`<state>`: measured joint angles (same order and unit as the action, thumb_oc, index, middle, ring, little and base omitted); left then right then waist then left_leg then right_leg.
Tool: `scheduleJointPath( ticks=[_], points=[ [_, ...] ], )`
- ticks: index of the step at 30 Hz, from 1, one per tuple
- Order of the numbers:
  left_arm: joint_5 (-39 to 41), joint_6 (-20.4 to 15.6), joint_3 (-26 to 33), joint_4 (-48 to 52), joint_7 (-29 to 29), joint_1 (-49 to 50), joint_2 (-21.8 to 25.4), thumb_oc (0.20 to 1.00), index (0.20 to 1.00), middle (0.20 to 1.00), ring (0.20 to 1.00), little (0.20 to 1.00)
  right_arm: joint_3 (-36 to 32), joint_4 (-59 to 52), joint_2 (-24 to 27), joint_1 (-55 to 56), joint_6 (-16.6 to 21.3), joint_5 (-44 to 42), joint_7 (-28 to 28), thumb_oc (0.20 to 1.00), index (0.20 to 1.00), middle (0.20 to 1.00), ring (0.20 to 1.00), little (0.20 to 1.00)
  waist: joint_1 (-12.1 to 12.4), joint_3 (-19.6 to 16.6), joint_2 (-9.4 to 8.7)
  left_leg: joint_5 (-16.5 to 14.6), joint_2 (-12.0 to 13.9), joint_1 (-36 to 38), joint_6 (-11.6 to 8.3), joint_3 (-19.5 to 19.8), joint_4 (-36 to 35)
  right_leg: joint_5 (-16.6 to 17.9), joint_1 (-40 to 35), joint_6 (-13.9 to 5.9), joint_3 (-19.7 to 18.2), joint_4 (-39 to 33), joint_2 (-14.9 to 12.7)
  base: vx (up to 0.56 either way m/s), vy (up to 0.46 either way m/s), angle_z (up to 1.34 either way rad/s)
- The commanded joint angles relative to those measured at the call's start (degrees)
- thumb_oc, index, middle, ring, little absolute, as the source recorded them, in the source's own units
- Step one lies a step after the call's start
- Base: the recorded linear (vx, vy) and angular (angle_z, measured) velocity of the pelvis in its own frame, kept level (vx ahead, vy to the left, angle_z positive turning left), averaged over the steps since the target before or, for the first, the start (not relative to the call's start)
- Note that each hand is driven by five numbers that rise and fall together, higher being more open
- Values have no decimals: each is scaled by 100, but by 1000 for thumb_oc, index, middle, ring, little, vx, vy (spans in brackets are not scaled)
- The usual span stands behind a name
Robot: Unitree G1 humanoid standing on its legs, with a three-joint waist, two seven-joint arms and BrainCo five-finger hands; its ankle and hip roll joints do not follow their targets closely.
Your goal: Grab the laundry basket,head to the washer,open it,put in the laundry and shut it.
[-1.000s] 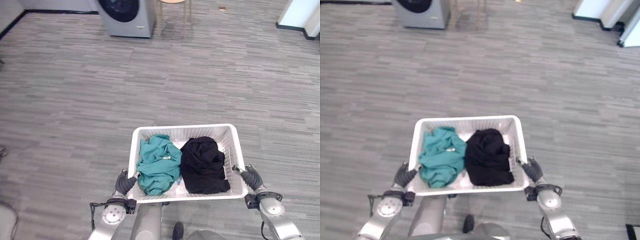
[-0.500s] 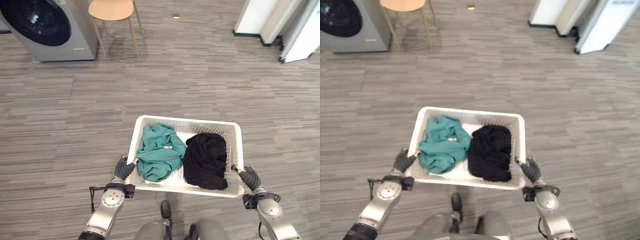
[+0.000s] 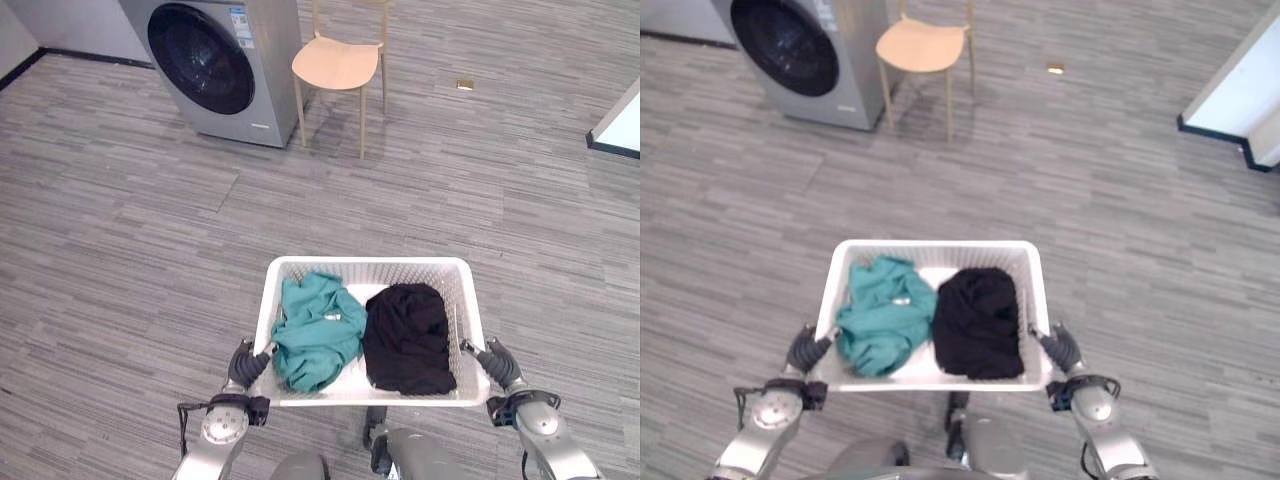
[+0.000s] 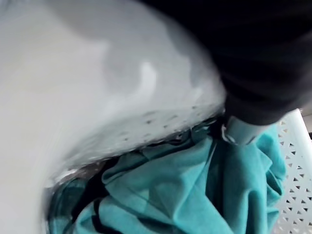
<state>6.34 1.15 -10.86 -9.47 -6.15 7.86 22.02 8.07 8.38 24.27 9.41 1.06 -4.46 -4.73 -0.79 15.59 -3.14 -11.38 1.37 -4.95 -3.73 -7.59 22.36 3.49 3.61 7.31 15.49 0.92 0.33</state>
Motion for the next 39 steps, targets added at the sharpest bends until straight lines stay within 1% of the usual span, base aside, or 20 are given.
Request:
scheduleJointPath(
  ticks=[1, 2, 3, 4, 5, 6, 7, 8, 10, 15, 16, 18, 21, 24, 25, 28, 31, 34, 36, 39],
  points=[
    [411, -529, -18, 408, 327, 13, 3, 200, 200, 200, 200, 200, -416, -435, -7, -80, 593, -564, 32, 200, 200, 200, 200, 200, -97, -275, -117, 366, 34, -315, 294, -378, -226, -801, -274, -1105, -196, 155, -300, 214, 44, 31],
    [395, -526, -17, 424, 334, 54, 13, 200, 200, 200, 200, 200, -422, -437, 20, -64, 582, -554, 9, 200, 200, 200, 200, 200, -55, -322, -121, 475, 69, -408, 307, -355, -603, -848, -401, -1133, -196, 84, -298, 208, 44, 18],
    [395, -526, -17, 425, 334, 56, 14, 200, 200, 200, 200, 200, -421, -437, 20, -62, 582, -554, 9, 200, 200, 200, 200, 200, -57, -323, -126, 485, 62, -399, 308, -355, -621, -848, -403, -1134, -194, 81, -303, 298, 90, 1],
    [379, -519, -4, 428, 314, 79, 8, 200, 200, 200, 200, 200, -433, -408, 1, -73, 576, -542, -31, 200, 200, 200, 200, 200, 10, -351, -99, 1000, 175, -703, 195, -335, -1086, -920, -547, -1142, -191, 20, -259, 176, 54, -3],
    [378, -518, -6, 429, 313, 84, 8, 200, 200, 200, 200, 200, -432, -408, 2, -68, 577, -542, -32, 200, 200, 200, 200, 200, 12, -348, -108, 1002, 164, -668, 188, -339, -1119, -936, -565, -1143, -194, 21, -267, 399, 125, -6],
    [367, -509, 3, 414, 307, 82, -6, 200, 200, 200, 200, 200, -440, -379, -16, -73, 580, -524, -72, 200, 200, 200, 200, 200, 57, -376, -55, 1303, 273, -782, 40, -335, -1603, -1098, -739, -1173, -232, -18, -212, 309, 105, -5],
    [363, -503, 3, 405, 302, 85, -19, 200, 200, 200, 200, 200, -455, -376, -32, -63, 581, -526, -95, 200, 200, 200, 200, 200, 77, -371, -56, 1458, 328, -834, 2, -387, -1798, -1150, -805, -1175, -222, -13, -220, 241, 112, -2],
    [361, -504, 2, 406, 301, 84, -17, 200, 200, 200, 200, 200, -456, -379, -35, -62, 582, -526, -98, 200, 200, 200, 200, 200, 86, -353, -50, 1581, 342, -860, 36, -444, -1822, -1093, -765, -1157, -181, -4, -217, 115, 99, 3],
    [356, -509, 44, 415, 270, 82, -25, 200, 200, 200, 200, 200, -464, -374, -90, -97, 575, -513, -149, 200, 200, 200, 200, 200, 176, -367, -48, 1722, 448, -1019, -33, -421, -1893, -1270, -1003, -1195, -248, 75, -271, 344, 252, -5],
    [277, -504, 41, 396, 341, 120, 24, 200, 200, 200, 200, 200, -452, -370, -210, -58, 574, -441, -39, 200, 200, 200, 200, 200, 185, -577, -59, 1567, 359, -830, 98, -476, -1735, -1365, -1152, -1361, -311, 417, -563, 338, 270, -11],
    [261, -483, 41, 400, 368, 117, 101, 200, 200, 200, 200, 200, -408, -386, -294, -99, 543, -401, 16, 200, 200, 200, 200, 200, 193, -602, -91, 1375, 259, -718, 228, -497, -1629, -1270, -1020, -1458, -408, 930, -750, 260, 277, 7],
    [243, -478, 60, 422, 365, 90, 196, 200, 200, 200, 200, 200, -334, -398, -355, -155, 557, -384, 61, 200, 200, 200, 200, 200, 171, -567, -129, 1183, 151, -544, 373, -527, -1565, -979, -742, -1541, -557, 1591, -876, 274, 301, 11],
    [266, -463, 89, 432, 337, 81, 263, 200, 200, 200, 200, 200, -255, -427, -413, -166, 552, -373, 112, 200, 200, 200, 200, 200, 122, -531, -105, 1001, 91, -205, 508, -553, -1677, -685, -182, -1516, -685, 2041, -826, 201, 174, 3],
    [313, -480, 134, 492, 344, 152, 286, 200, 200, 200, 200, 200, -212, -446, -421, -187, 541, -516, 178, 200, 200, 200, 200, 200, 43, -457, -38, 873, 43, 108, 528, -560, -1839, -705, 194, -1452, -511, 1606, -742, 246, 98, -10],
    [328, -484, 156, 503, 342, 184, 286, 200, 200, 200, 200, 200, -203, -432, -417, -198, 534, -541, 175, 200, 200, 200, 200, 200, 34, -428, -22, 708, 4, 296, 508, -531, -1905, -729, 314, -1503, -403, 1434, -782, 237, 60, -8],
    [347, -494, 194, 488, 346, 238, 228, 200, 200, 200, 200, 200, -147, -399, -446, -223, 523, -598, 170, 200, 200, 200, 200, 200, -36, -280, -28, 585, -103, 626, 514, -588, -1996, -368, 597, -1559, -40, 539, -740, 227, 30, -16],
    [273, -534, 239, 418, 360, 218, 160, 200, 200, 200, 200, 200, -158, -370, -450, -202, 523, -592, 192, 200, 200, 200, 200, 200, -139, -214, -33, 460, -213, 848, 496, -447, -2054, -136, 869, -1683, -97, 33, -572, 326, 6, -7],
    [253, -579, 240, 401, 354, 188, 136, 200, 200, 200, 200, 200, -166, -382, -440, -169, 549, -590, 205, 200, 200, 200, 200, 200, -195, -199, -22, 358, -275, 989, 497, -314, -2082, -31, 990, -1716, -172, -21, -501, 267, -39, 40],
    [217, -600, 173, 389, 368, 105, 96, 200, 200, 200, 200, 200, -190, -402, -426, -125, 609, -659, 247, 200, 200, 200, 200, 200, -257, -314, -29, 15, -389, 1216, 497, -105, -1898, 66, 853, -1642, -392, 29, -507, 367, -105, 68],
    [223, -604, 122, 409, 390, 99, 65, 200, 200, 200, 200, 200, -188, -385, -385, -86, 597, -676, 255, 200, 200, 200, 200, 200, -333, -410, 3, -136, -330, 1272, 386, 20, -1669, 37, 774, -1535, -499, 143, -500, 279, -130, 81]
  ],
)
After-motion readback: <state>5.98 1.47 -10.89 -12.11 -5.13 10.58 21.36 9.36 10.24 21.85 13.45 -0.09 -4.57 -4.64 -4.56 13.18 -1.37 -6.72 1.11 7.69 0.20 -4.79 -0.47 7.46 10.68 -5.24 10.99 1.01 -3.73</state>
